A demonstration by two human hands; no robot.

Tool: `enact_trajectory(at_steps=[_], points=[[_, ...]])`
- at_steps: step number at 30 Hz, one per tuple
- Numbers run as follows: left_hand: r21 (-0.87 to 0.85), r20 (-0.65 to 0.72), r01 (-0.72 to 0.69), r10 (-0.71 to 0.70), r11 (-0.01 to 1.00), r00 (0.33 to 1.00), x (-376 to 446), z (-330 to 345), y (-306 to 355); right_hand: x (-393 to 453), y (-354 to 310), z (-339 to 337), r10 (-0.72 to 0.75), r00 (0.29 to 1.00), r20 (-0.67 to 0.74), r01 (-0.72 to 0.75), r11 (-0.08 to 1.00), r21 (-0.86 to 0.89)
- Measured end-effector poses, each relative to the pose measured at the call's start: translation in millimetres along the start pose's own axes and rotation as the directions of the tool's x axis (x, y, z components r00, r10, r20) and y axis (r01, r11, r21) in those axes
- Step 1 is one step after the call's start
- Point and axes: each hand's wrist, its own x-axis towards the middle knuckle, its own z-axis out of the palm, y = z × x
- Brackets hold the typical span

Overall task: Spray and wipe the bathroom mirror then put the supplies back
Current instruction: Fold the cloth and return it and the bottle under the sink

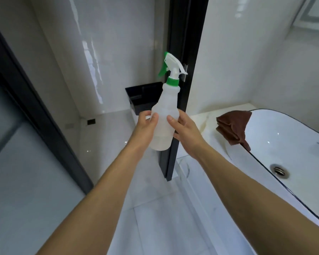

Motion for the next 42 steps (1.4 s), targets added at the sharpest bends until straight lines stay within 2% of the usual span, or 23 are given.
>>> enact_trajectory(at_steps=[9, 15, 20, 27, 32, 37, 42], points=[[-0.003, -0.007, 0.052, -0.052, 0.999, 0.999, 6.6, 12.4, -215.6, -14.2, 210.5, -6.0, 0.031, 1.0, 0.004, -0.031, 0.999, -0.028], [0.017, 0.028, 0.001, -0.001, 1.0, 1.0, 20.1, 30.4, -318.4, -22.0, 316.1, -16.7, 0.009, 0.998, -0.063, -0.013, 0.998, -0.061], [0.056, 0.066, -0.023, 0.019, 0.998, 0.998, 20.4, 52.4, -388.4, -42.4, 388.5, -31.0, 0.018, 0.985, -0.174, -0.033, 0.996, -0.083], [0.193, 0.151, 0.009, -0.038, 0.981, 0.988, 10.4, 81.7, -458.3, -80.6, 455.9, -57.3, 0.112, 0.964, -0.239, -0.123, 0.992, -0.035], [0.166, 0.247, 0.087, -0.126, 0.982, 0.961, 7.3, 87.3, -484.9, -98.2, 479.5, -64.2, 0.192, 0.943, -0.27, -0.196, 0.981, 0.016], [0.116, 0.299, 0.275, -0.298, 0.954, 0.907, 4.3, 90.0, -494.3, -113.6, 506.7, -67.0, 0.304, 0.904, -0.3, -0.277, 0.952, 0.131], [0.073, 0.389, 0.383, -0.379, 0.921, 0.839, 5.5, 105.6, -495.1, -124.1, 513.2, -85.4, 0.339, 0.882, -0.326, -0.295, 0.939, 0.178]])
